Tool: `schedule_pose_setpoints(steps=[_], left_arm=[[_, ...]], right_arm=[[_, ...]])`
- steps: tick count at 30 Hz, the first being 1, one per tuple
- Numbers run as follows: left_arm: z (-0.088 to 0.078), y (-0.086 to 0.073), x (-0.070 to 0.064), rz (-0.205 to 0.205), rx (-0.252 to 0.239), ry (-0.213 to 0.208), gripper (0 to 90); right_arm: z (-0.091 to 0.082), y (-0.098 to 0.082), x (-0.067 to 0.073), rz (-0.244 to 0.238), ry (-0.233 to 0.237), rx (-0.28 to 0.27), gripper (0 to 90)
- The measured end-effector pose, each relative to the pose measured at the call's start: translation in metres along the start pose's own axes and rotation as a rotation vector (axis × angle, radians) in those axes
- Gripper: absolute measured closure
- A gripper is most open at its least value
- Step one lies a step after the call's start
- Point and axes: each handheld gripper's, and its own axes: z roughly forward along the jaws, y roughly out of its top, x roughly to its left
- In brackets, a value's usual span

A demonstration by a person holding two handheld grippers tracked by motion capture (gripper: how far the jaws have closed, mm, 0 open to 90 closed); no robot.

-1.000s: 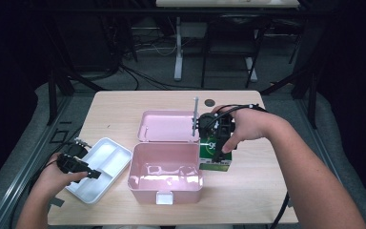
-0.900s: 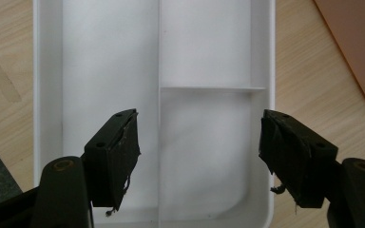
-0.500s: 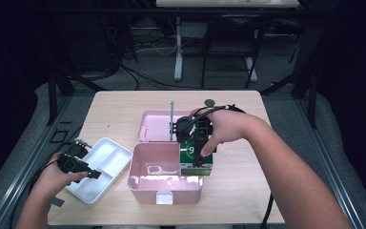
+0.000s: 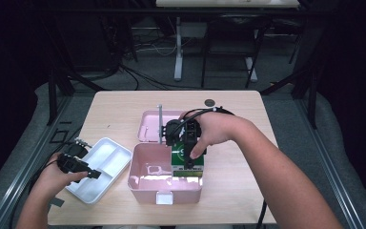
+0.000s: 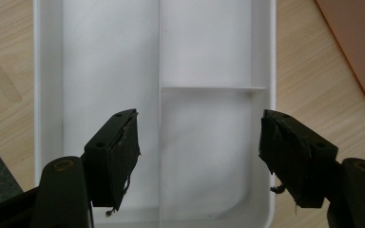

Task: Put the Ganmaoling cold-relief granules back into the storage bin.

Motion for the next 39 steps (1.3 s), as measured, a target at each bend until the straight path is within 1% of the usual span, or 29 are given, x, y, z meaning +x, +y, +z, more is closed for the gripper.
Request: schedule_pose_setpoints(steps=[4, 5, 6, 7, 10, 13, 15, 17, 18, 20, 21, 22, 27, 29, 32, 34, 36, 38, 39], left_arm=[[0.000, 0.000, 0.000, -0.003, -0.001, 0.001, 29.6], [0.000, 0.000, 0.000, -0.003, -0.002, 0.000, 29.6], [0.000, 0.000, 0.000, -0.003, -0.002, 0.000, 29.6], [0.000, 0.000, 0.000, -0.001, 0.001, -0.001, 29.6], [0.000, 0.000, 0.000, -0.001, 0.001, 0.000, 29.6], [0.000, 0.000, 0.000, -0.004, -0.002, -0.001, 29.6], [0.000, 0.000, 0.000, 0.000, 0.002, -0.001, 29.6], [0.001, 0.000, 0.000, -0.003, 0.000, 0.000, 29.6], [0.001, 0.000, 0.000, -0.002, 0.001, -0.001, 29.6], [0.001, 0.000, 0.000, 0.000, 0.000, 0.000, 29.6], [0.001, 0.000, 0.000, 0.002, 0.000, 0.001, 29.6], [0.001, 0.000, 0.000, -0.001, 0.002, 0.000, 29.6], [0.002, 0.000, 0.000, -0.005, 0.003, 0.000, 29.6], [0.002, 0.000, 0.000, -0.005, 0.002, -0.001, 29.6], [0.002, 0.000, 0.000, -0.002, 0.003, -0.001, 29.6], [0.002, 0.000, 0.000, -0.001, 0.002, 0.000, 29.6], [0.002, 0.000, 0.000, -0.001, 0.002, 0.000, 29.6], [0.003, 0.000, 0.000, -0.002, 0.003, 0.001, 29.6], [0.003, 0.000, 0.000, -0.005, 0.004, -0.001, 29.6]], right_arm=[[0.004, 0.001, 0.000, 0.000, -0.001, 0.010, 16.6], [0.007, 0.002, -0.001, 0.003, 0.007, 0.003, 16.6], [0.007, 0.002, -0.001, 0.003, 0.007, 0.003, 16.6], [0.011, 0.002, -0.001, -0.002, 0.009, 0.006, 16.6], [0.014, 0.003, -0.001, -0.004, 0.003, 0.017, 16.5], [0.024, 0.003, -0.002, 0.009, 0.012, 0.009, 16.5], [0.029, 0.003, -0.002, 0.000, 0.006, 0.024, 16.5], [0.032, 0.003, -0.003, 0.001, 0.006, 0.026, 16.5], [0.041, 0.003, -0.004, 0.003, 0.016, 0.027, 16.5], [0.043, 0.003, -0.004, 0.001, 0.019, 0.030, 16.5], [0.046, 0.003, -0.004, 0.001, 0.022, 0.028, 16.5], [0.053, 0.003, -0.005, 0.003, 0.027, 0.028, 16.4], [0.068, 0.003, -0.007, 0.005, 0.033, 0.027, 16.4], [0.072, 0.003, -0.007, -0.002, 0.028, 0.033, 16.3], [0.075, 0.003, -0.009, 0.001, 0.024, 0.031, 16.3], [0.078, 0.002, -0.009, 0.012, 0.035, 0.013, 16.3], [0.081, 0.002, -0.010, 0.010, 0.035, 0.014, 16.3], [0.087, 0.002, -0.012, 0.004, 0.019, 0.034, 16.2], [0.088, 0.002, -0.012, 0.008, 0.021, 0.033, 16.2]])
